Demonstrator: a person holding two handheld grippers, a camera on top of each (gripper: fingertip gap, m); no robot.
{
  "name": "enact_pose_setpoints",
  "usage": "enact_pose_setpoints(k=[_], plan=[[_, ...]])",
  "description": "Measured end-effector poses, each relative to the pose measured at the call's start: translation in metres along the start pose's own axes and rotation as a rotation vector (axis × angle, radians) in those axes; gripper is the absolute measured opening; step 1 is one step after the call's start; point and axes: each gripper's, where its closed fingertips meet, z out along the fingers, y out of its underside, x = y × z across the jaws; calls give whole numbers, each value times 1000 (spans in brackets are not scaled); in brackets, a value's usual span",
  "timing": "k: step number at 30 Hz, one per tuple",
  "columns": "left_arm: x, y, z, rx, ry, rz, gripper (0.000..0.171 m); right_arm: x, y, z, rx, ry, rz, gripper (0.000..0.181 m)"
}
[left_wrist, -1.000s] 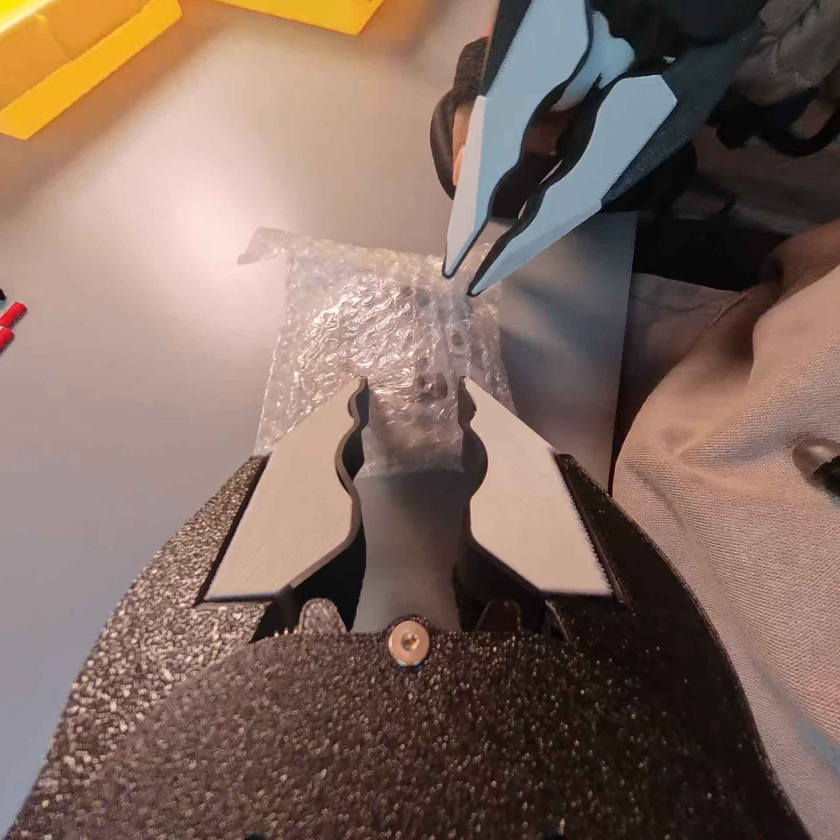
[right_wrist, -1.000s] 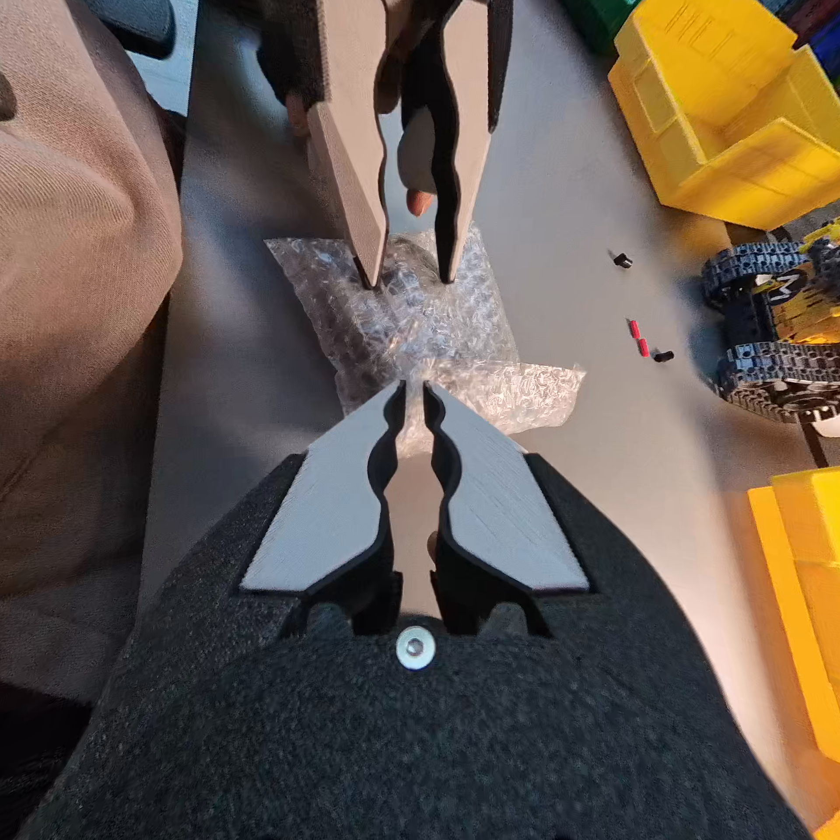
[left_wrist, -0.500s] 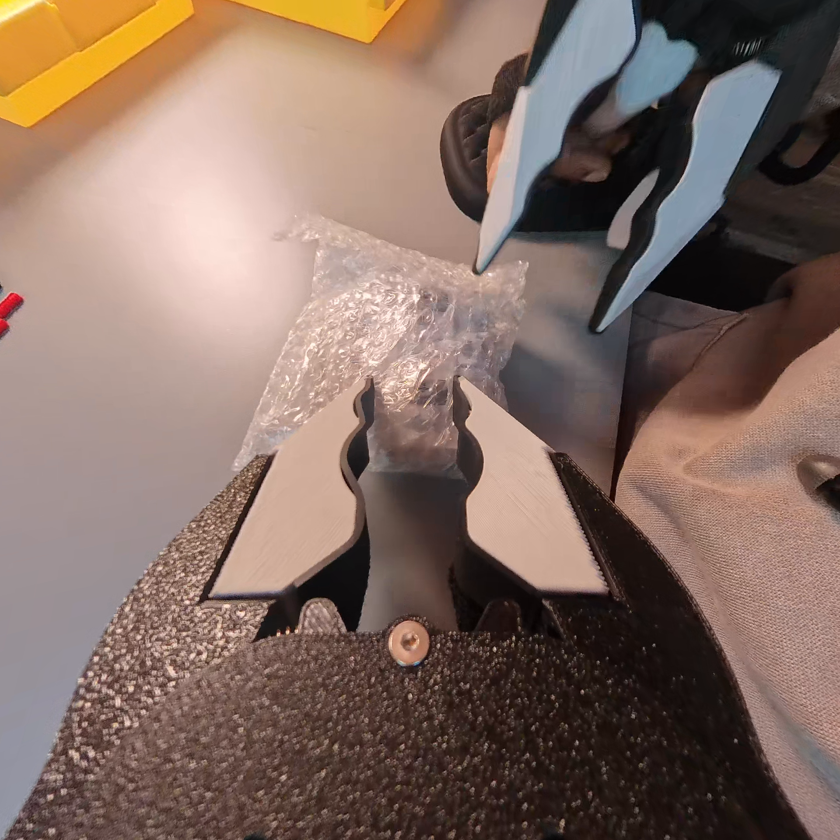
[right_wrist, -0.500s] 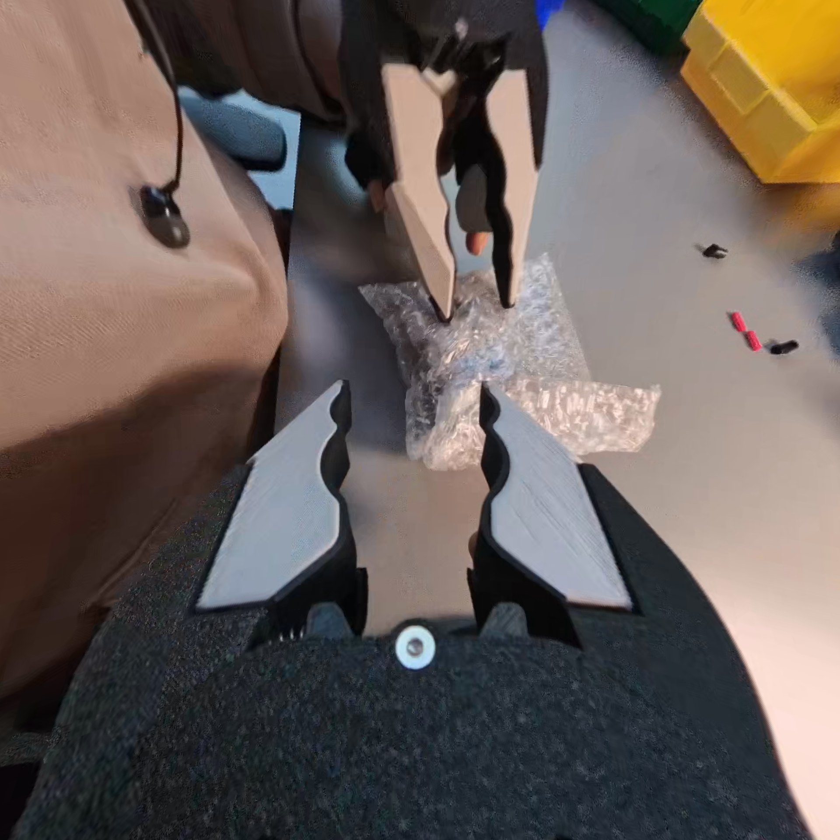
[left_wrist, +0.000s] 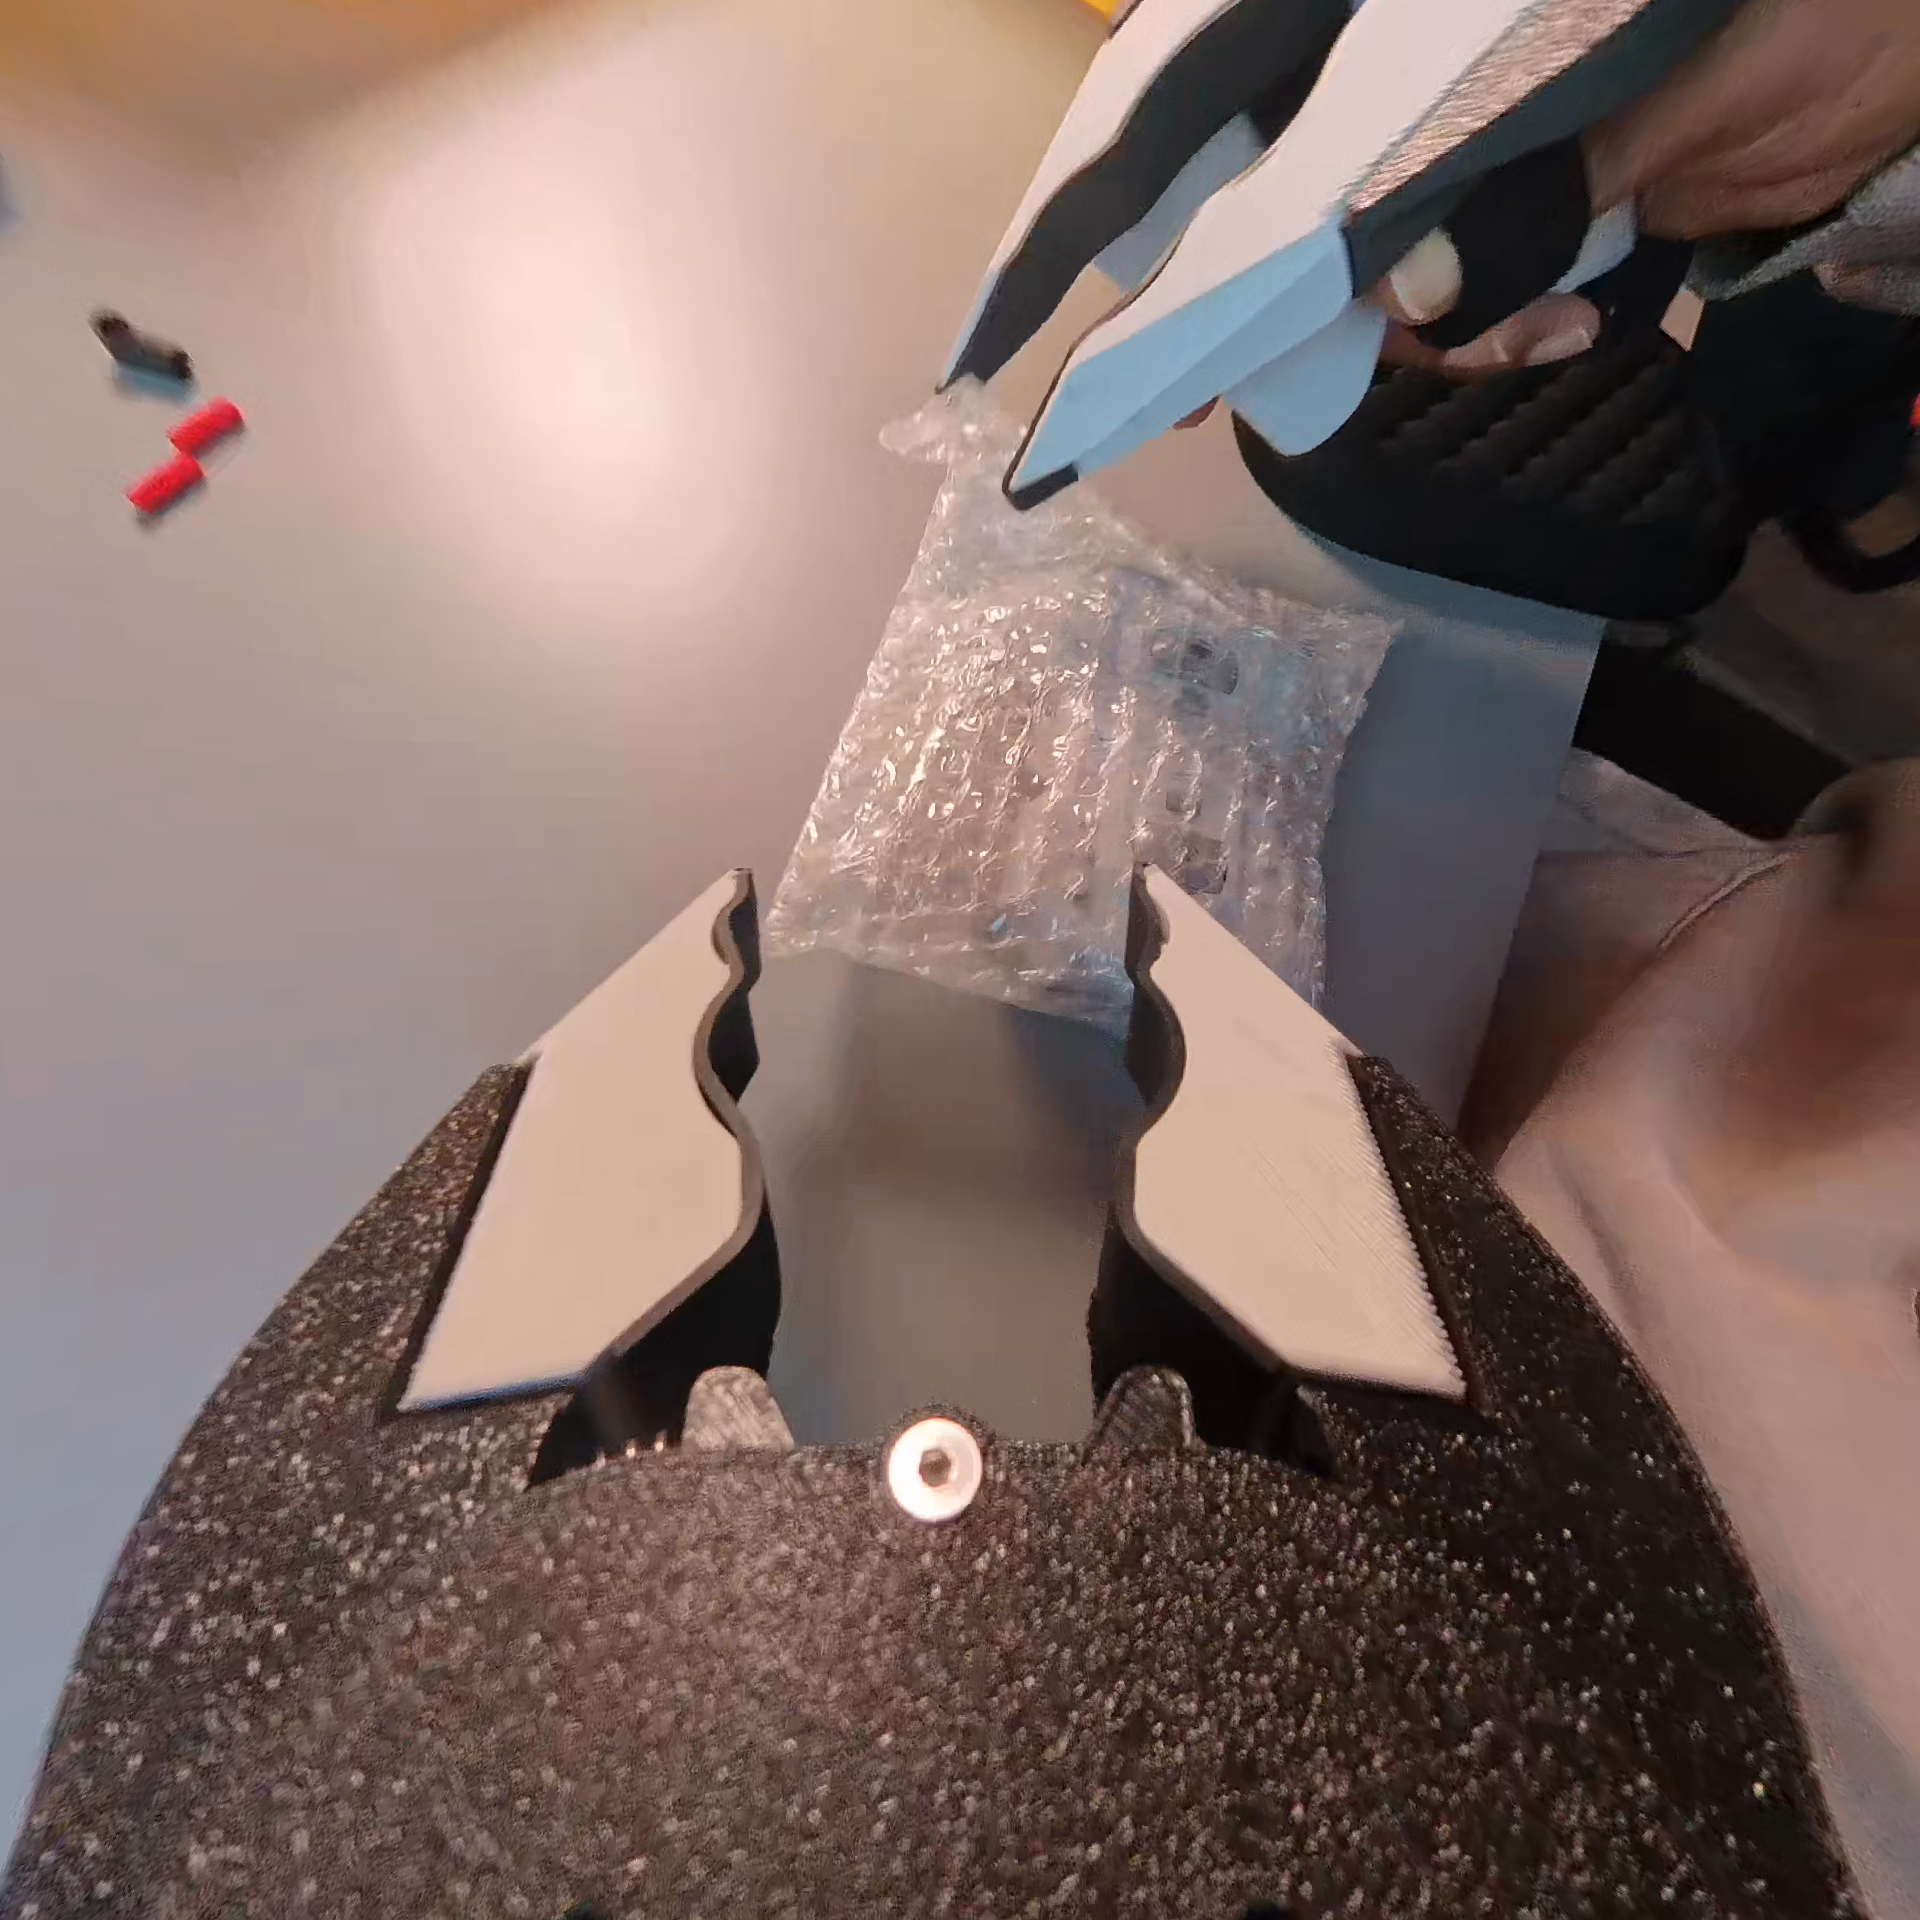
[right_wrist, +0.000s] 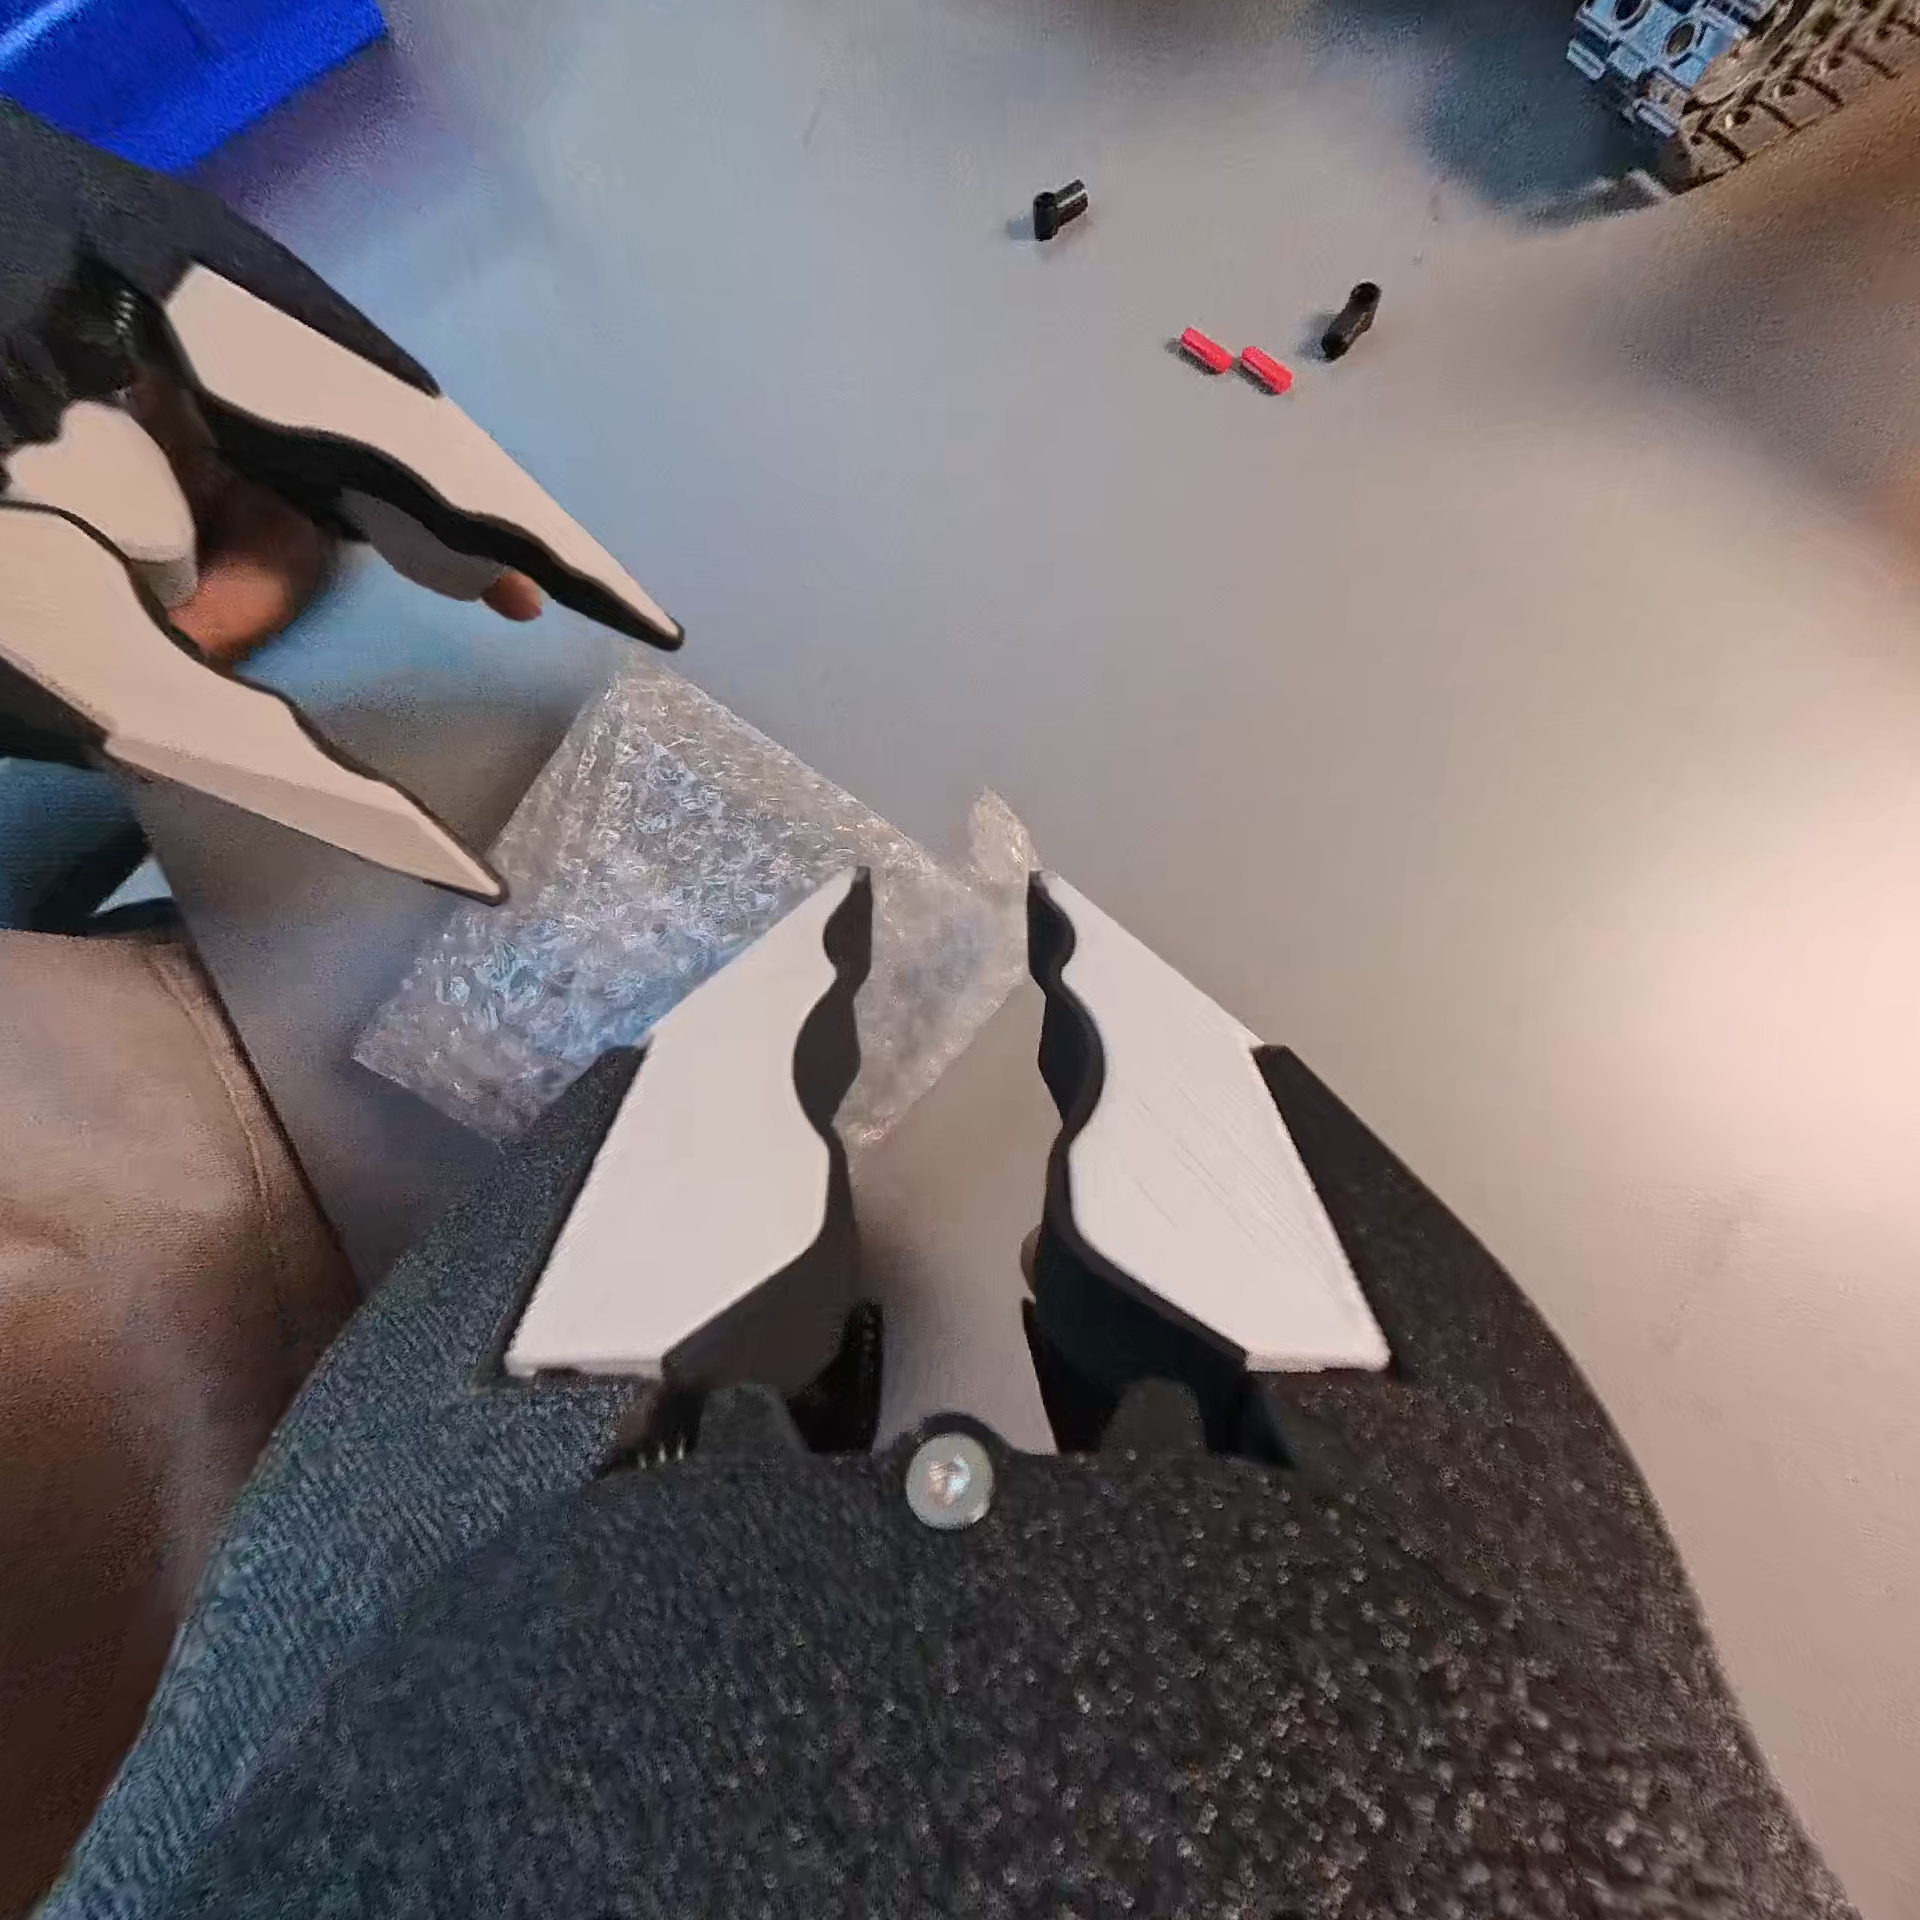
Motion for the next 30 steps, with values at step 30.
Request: enact_pose_setpoints(k=[30], plan=[[23, -13, 27, 122, 44, -78, 35, -38, 1, 45, -282, 124, -572, 3]])
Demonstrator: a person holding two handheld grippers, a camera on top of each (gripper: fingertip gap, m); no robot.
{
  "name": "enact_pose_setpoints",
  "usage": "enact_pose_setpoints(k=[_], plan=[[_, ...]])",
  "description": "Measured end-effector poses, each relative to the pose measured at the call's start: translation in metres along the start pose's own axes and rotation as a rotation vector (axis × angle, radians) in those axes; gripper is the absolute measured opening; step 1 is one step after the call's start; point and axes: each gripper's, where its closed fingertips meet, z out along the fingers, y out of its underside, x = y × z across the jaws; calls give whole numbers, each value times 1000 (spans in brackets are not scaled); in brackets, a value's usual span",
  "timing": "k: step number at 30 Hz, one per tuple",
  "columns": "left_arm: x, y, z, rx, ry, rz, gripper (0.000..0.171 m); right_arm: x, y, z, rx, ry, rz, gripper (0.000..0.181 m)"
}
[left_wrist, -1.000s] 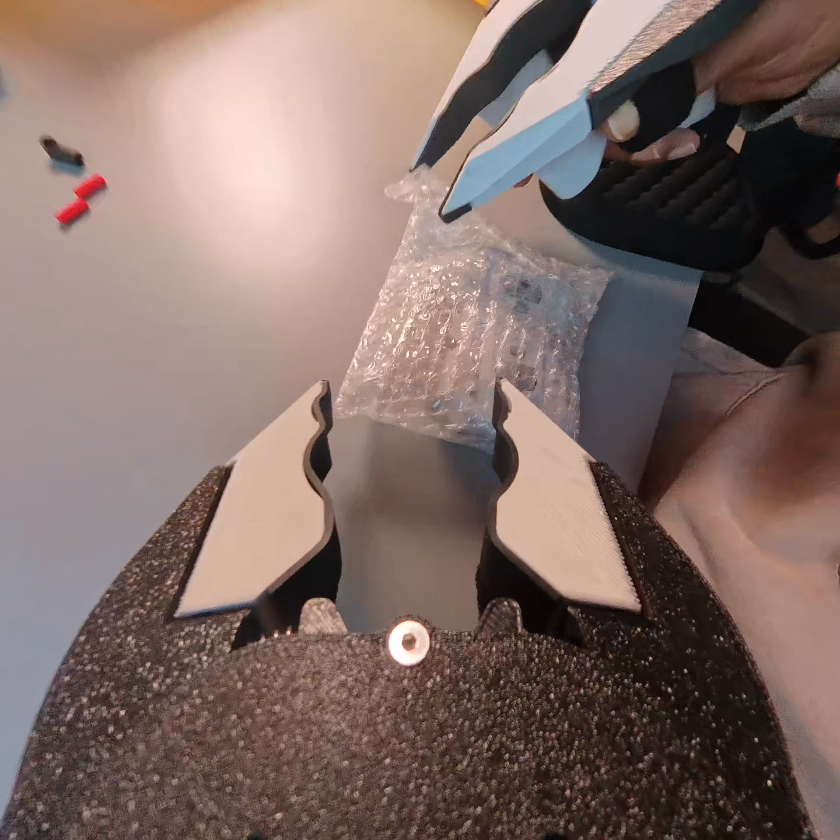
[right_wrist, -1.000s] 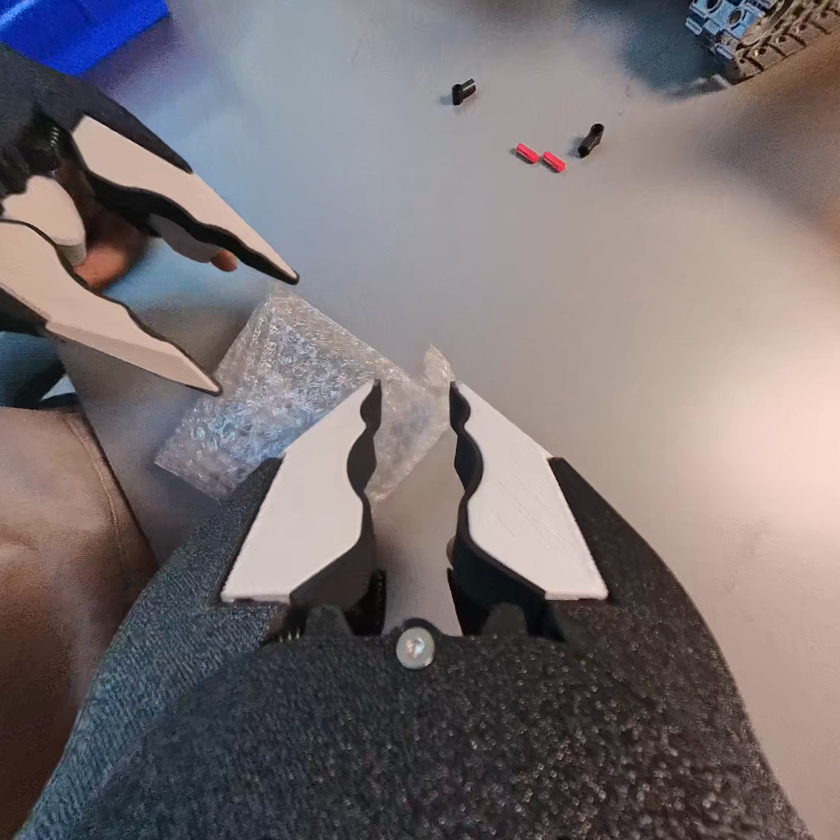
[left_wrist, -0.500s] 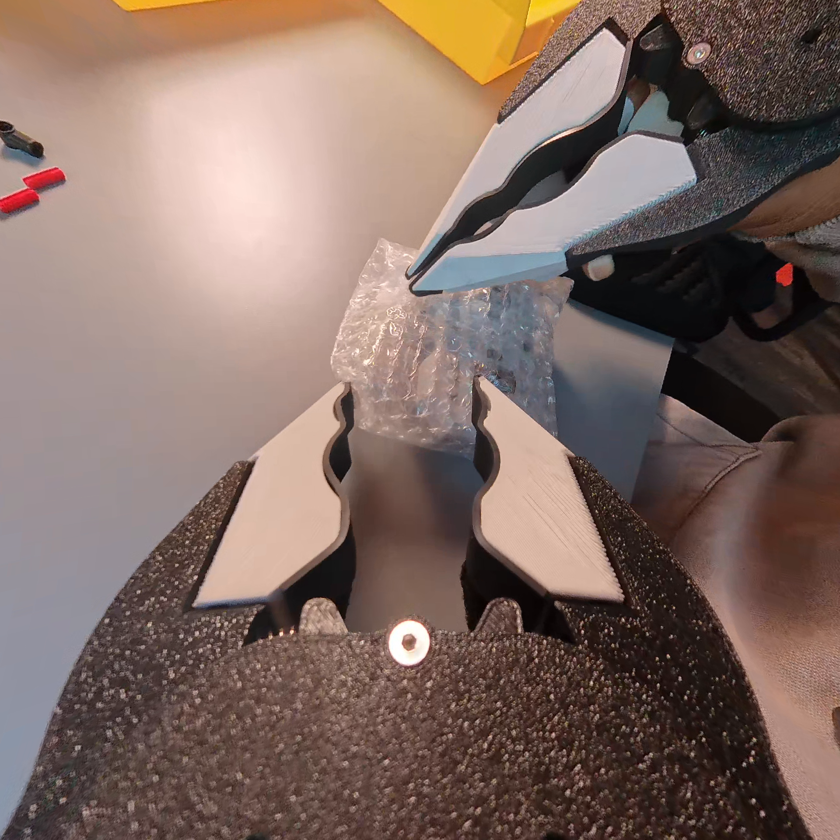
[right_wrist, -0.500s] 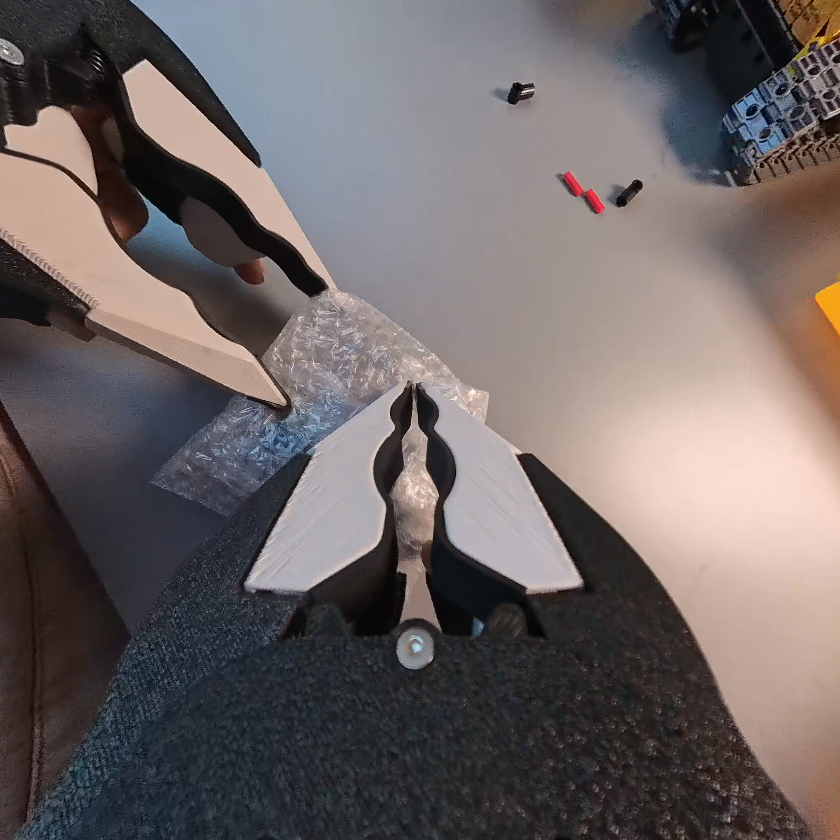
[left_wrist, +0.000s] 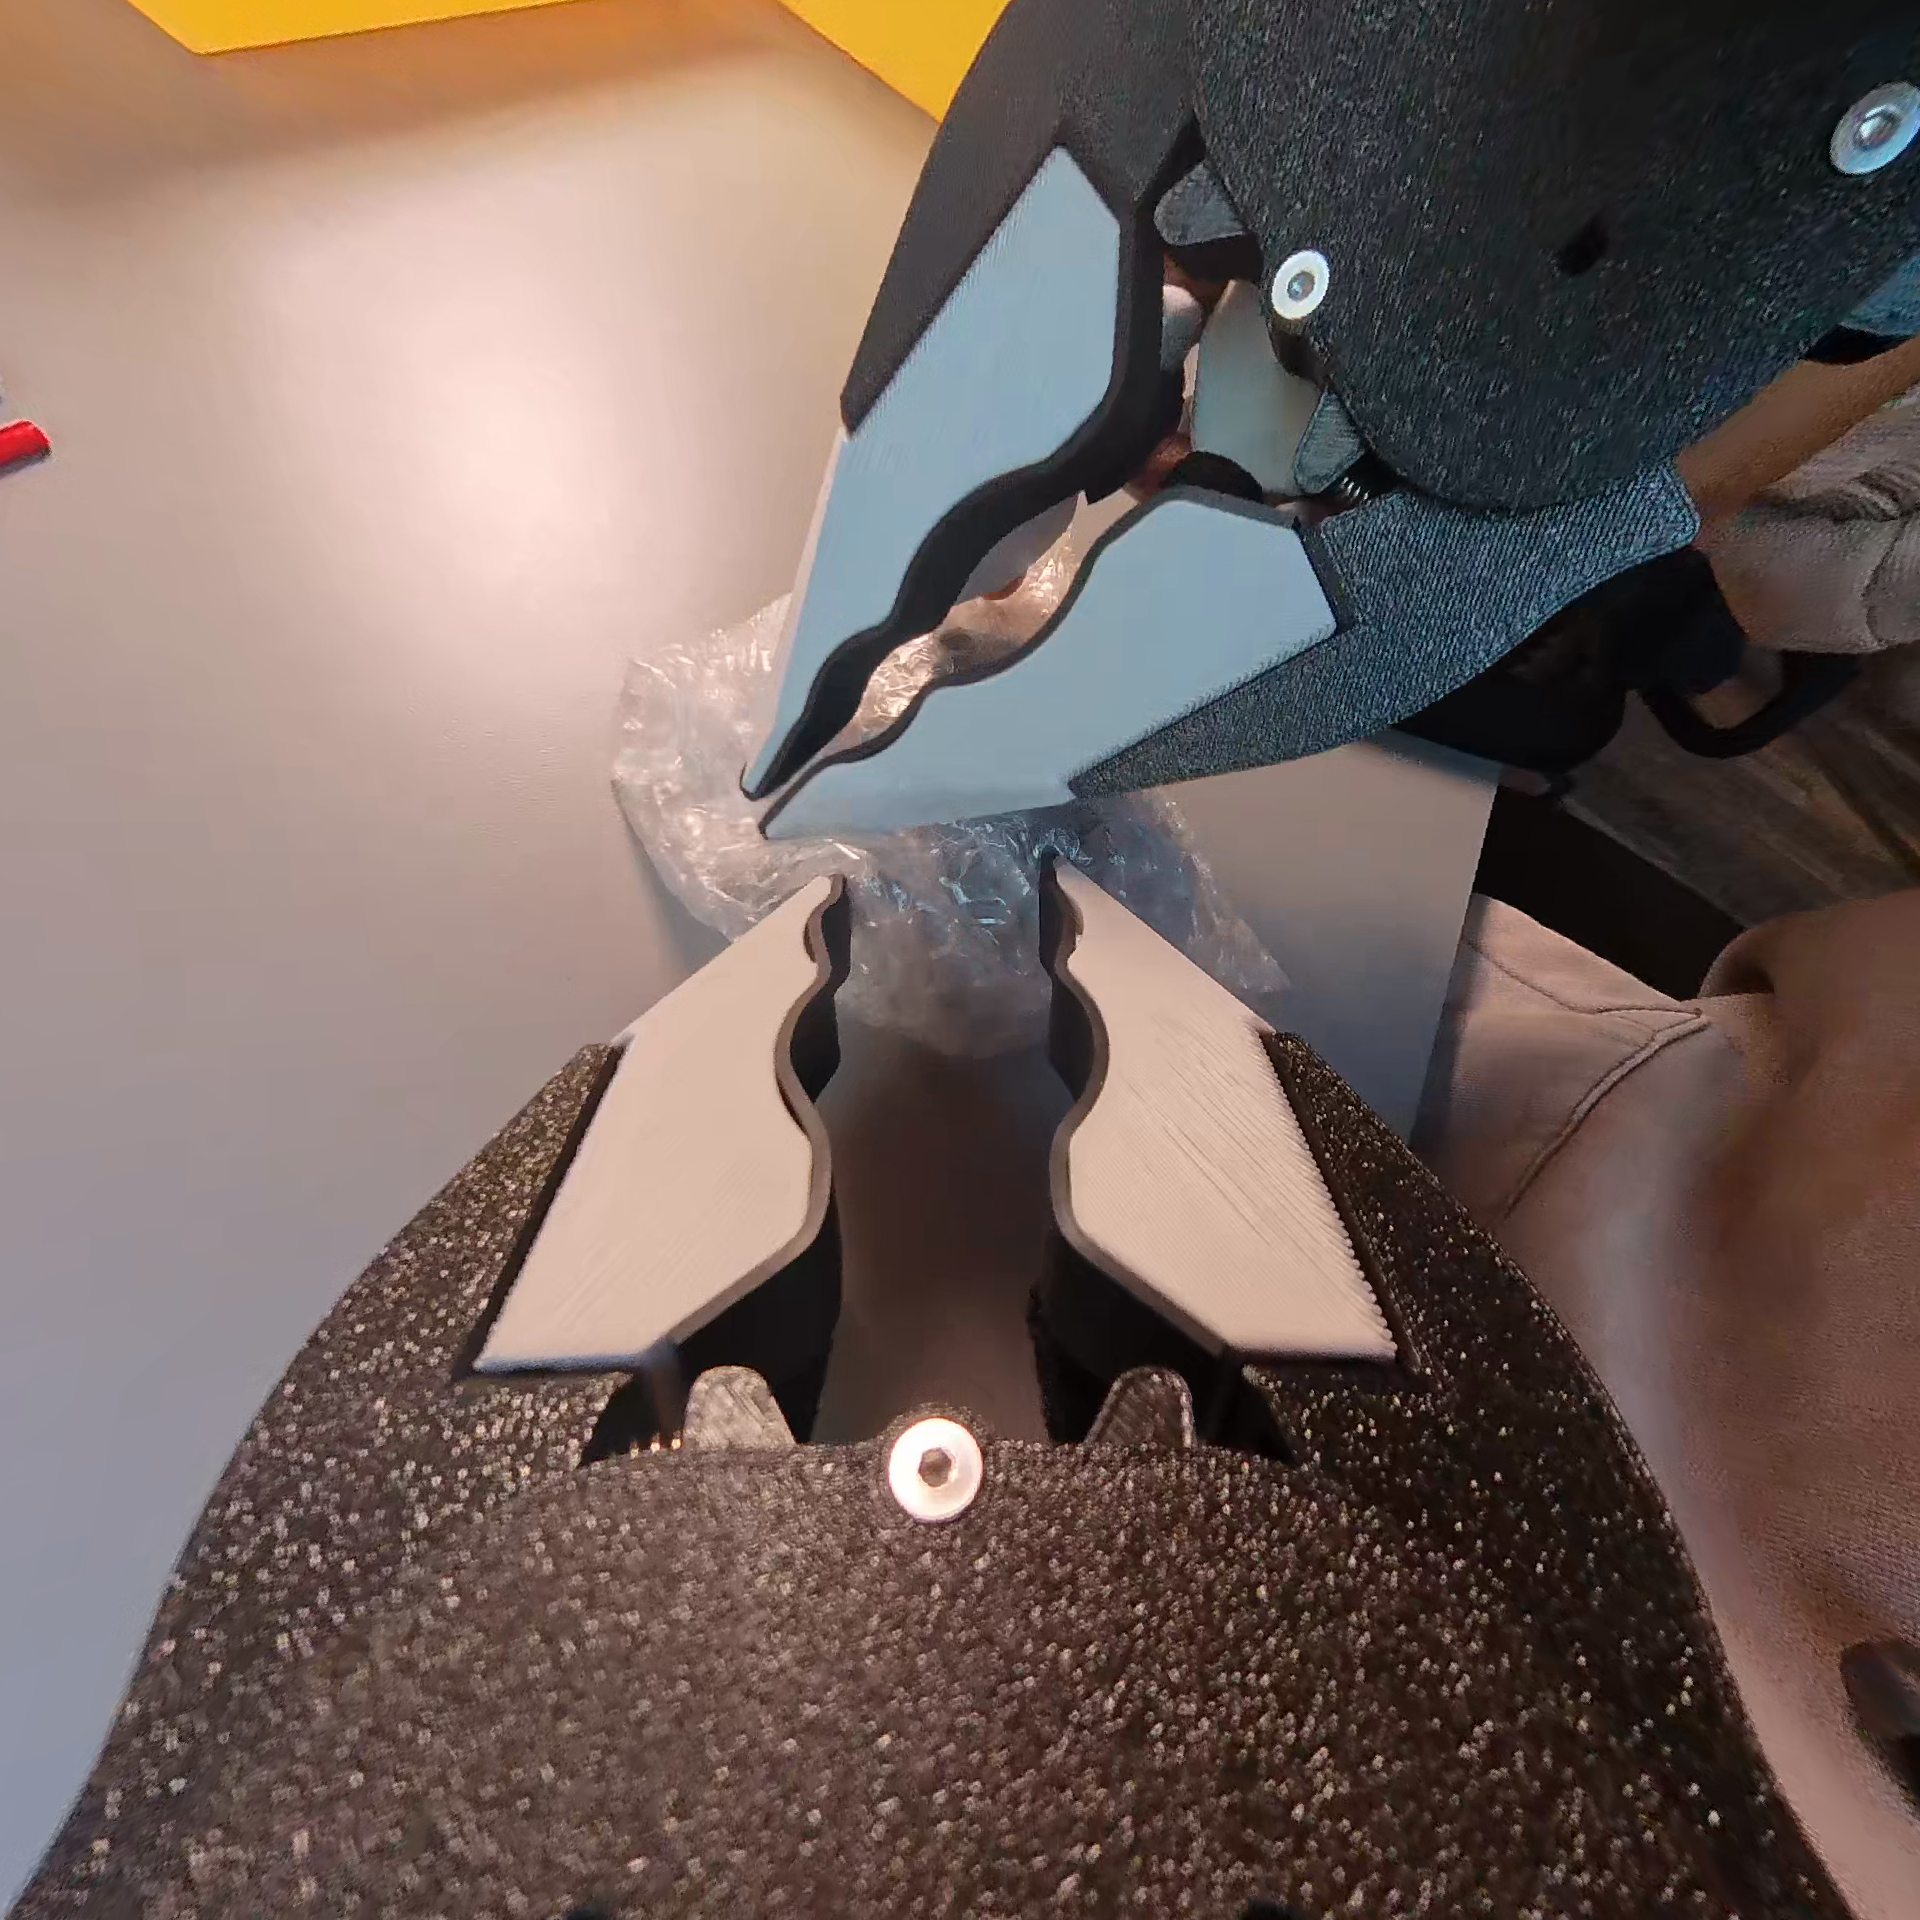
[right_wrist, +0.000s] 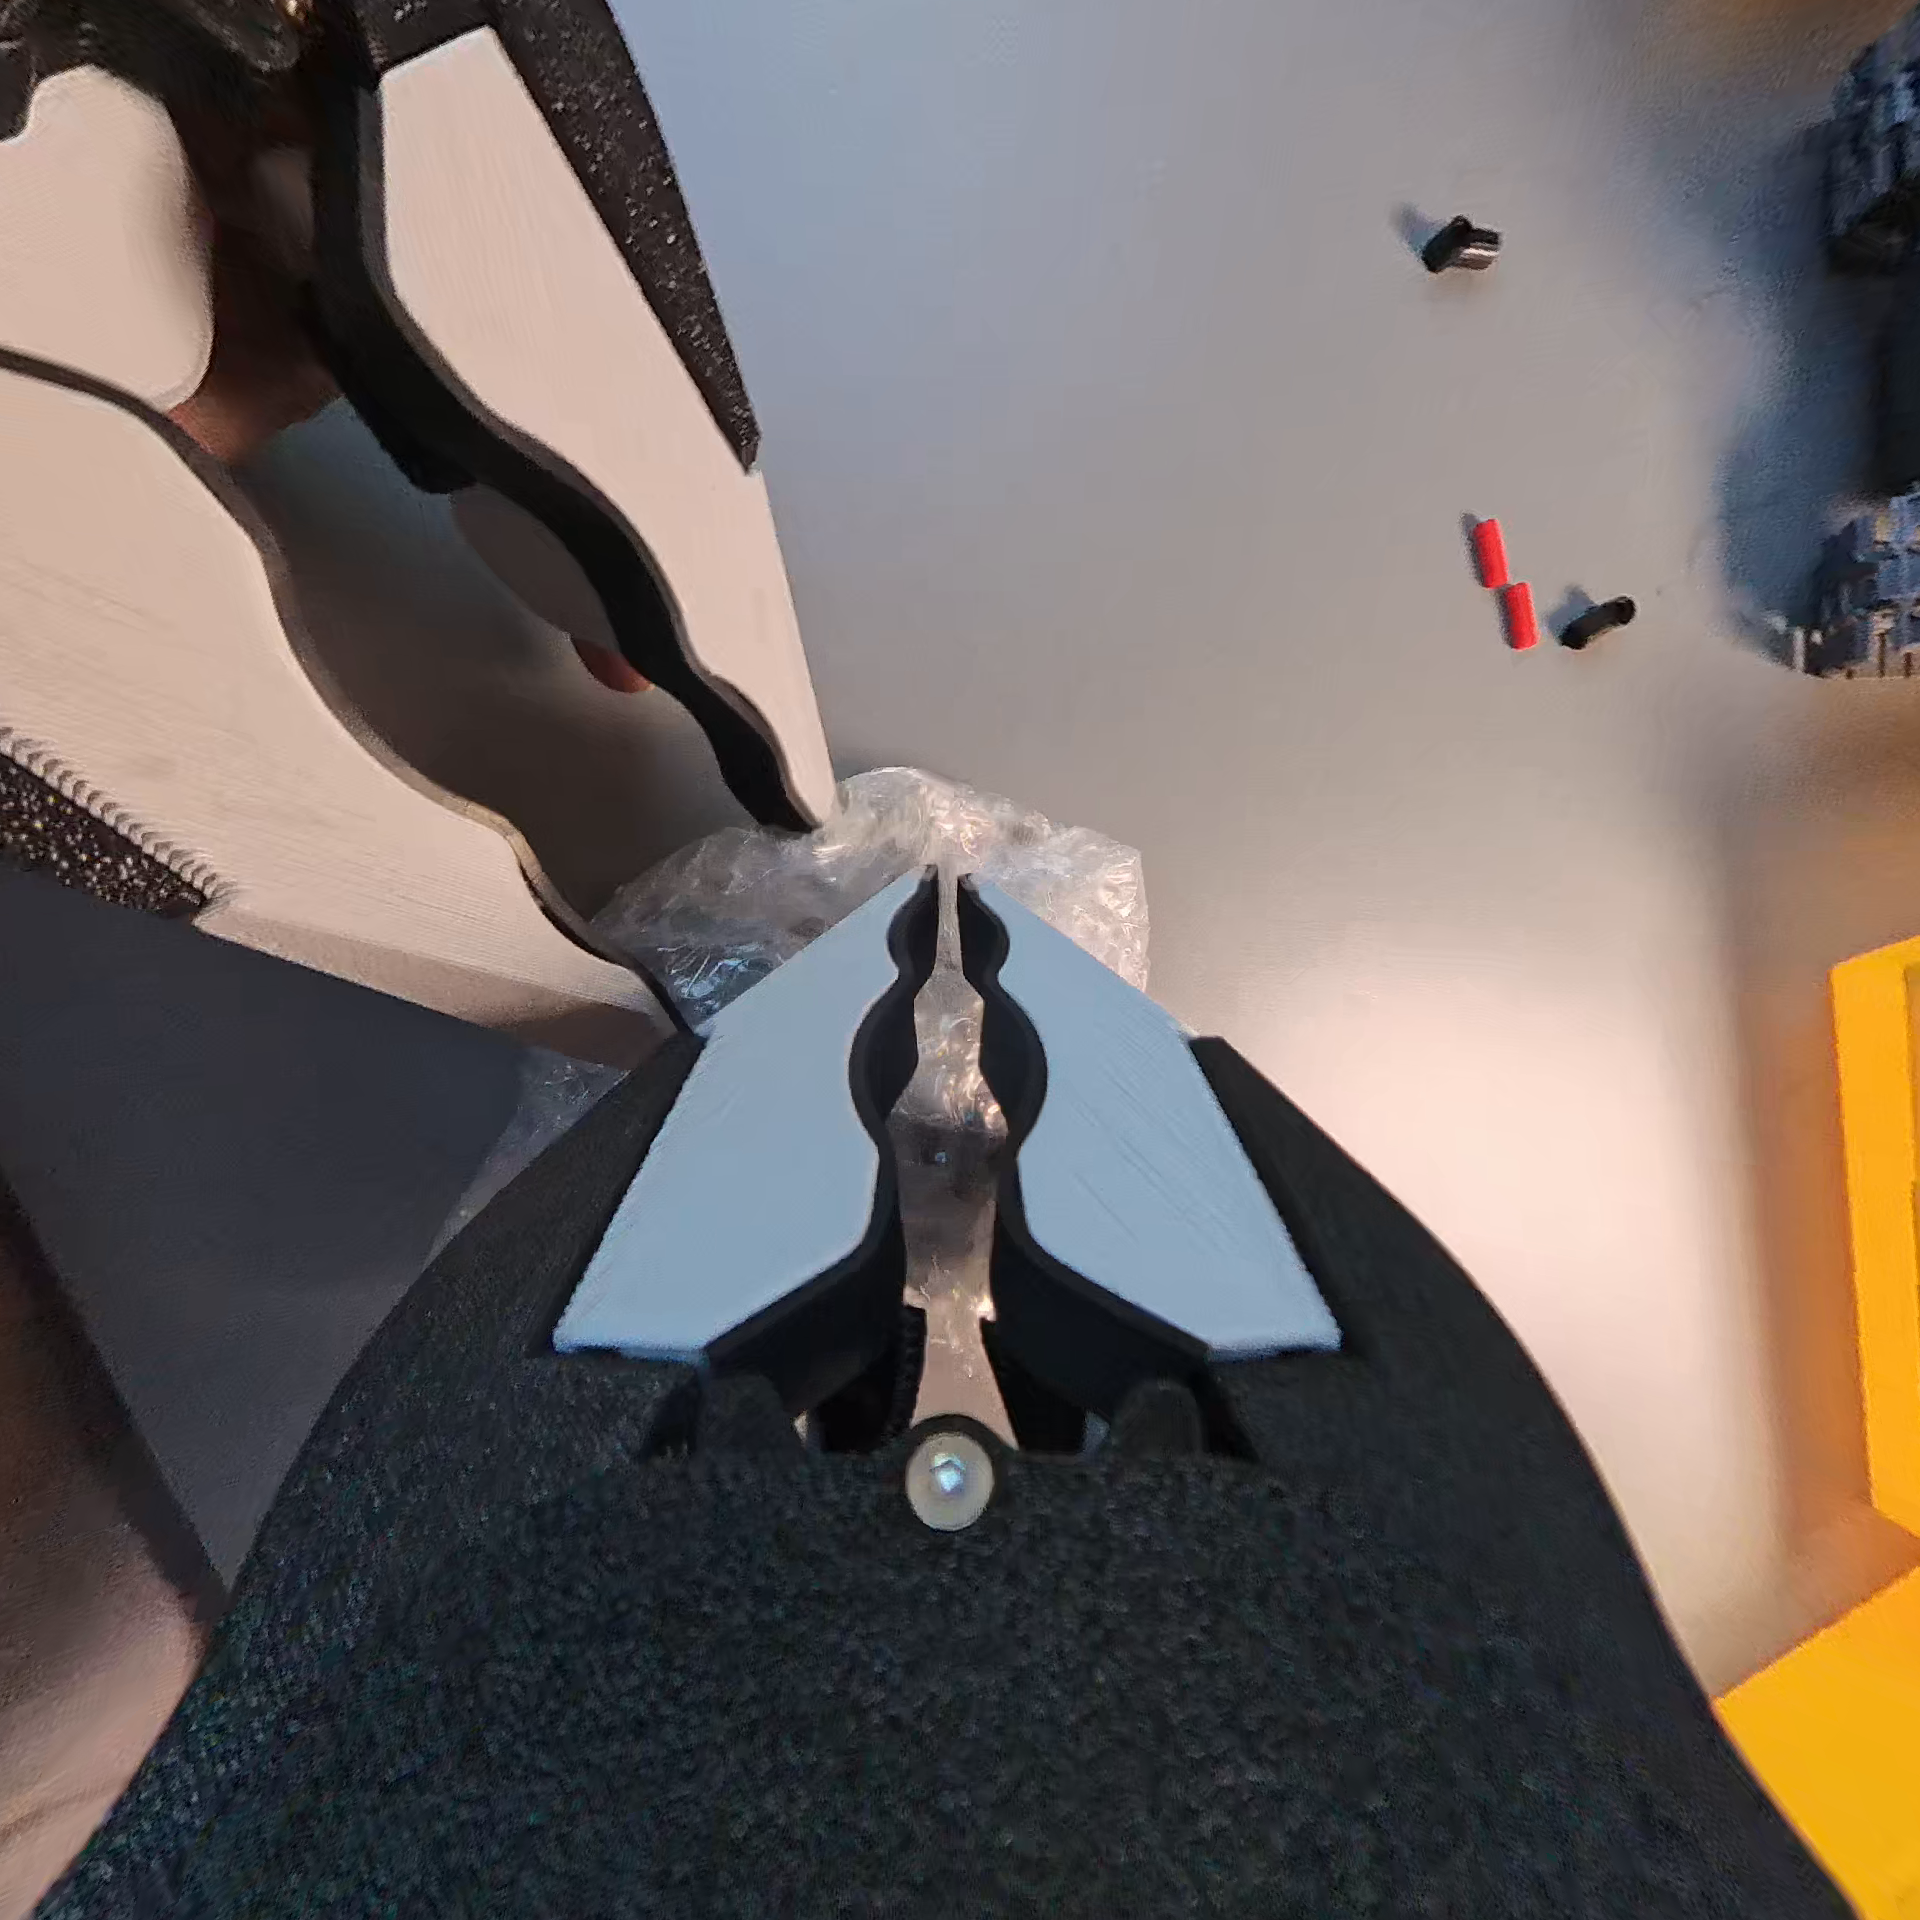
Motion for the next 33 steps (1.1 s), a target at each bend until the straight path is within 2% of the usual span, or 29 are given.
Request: enact_pose_setpoints(k=[5, 7, 9, 14, 16, 19, 28, 30, 33], plan=[[1, 1, 0, -5, 16, -10, 36, -4, 2, 2, -34, -95, -42, 4], [2, 2, -4, -11, 37, -18, 37, -4, 1, 2, -13, -146, -22, 10], [3, 1, -12, -10, 70, -43, 38, 0, -6, 0, 50, -174, 19, 22], [5, -19, -47, 56, 148, -100, 38, 4, -33, -34, 302, -278, 149, 30], [-4, -24, -54, 49, 150, -106, 40, 0, -29, -36, 309, -303, 167, 30], [-24, -14, -51, -52, 133, -93, 48, -7, -24, -31, 323, -294, 167, 31], [-33, -32, -52, -144, 441, -265, 56, -11, -28, -24, 366, -250, 157, 46], [-36, -25, -48, -186, 450, -278, 52, -12, -30, -21, 353, -260, 164, 49], [-17, -1, -47, -279, 511, -229, 54, -18, -33, -14, 328, -297, 152, 50]])
